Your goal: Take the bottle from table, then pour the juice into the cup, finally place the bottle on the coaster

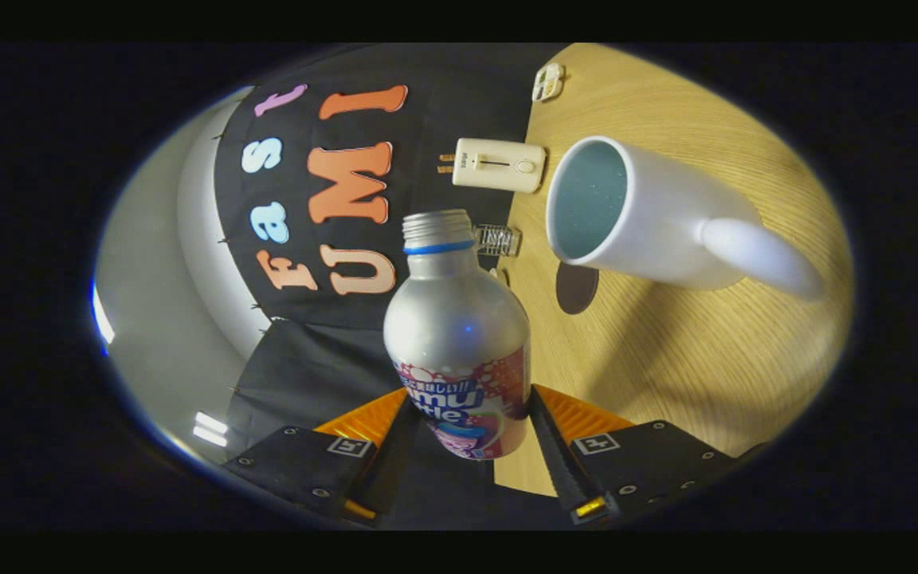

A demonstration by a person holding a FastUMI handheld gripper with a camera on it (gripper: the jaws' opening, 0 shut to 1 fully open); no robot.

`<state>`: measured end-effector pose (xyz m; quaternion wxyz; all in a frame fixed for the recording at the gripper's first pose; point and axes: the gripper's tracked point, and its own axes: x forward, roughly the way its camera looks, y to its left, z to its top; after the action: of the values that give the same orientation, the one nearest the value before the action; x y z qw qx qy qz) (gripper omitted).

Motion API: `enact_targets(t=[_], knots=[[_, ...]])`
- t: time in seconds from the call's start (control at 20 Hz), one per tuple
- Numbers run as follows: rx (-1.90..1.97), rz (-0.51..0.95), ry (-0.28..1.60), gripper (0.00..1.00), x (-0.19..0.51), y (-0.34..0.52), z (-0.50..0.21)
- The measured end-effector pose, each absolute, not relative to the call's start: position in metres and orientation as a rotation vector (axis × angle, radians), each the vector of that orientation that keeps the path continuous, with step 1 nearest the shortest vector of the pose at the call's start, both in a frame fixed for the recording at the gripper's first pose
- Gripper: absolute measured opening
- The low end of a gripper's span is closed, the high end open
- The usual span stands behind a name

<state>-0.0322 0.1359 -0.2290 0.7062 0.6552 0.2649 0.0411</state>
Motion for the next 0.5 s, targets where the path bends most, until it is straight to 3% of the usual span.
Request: enact_targets(t=[0.5], knots=[[1.61, 0.097, 0.592, 0.76, -0.03, 0.1366, -0.223]])
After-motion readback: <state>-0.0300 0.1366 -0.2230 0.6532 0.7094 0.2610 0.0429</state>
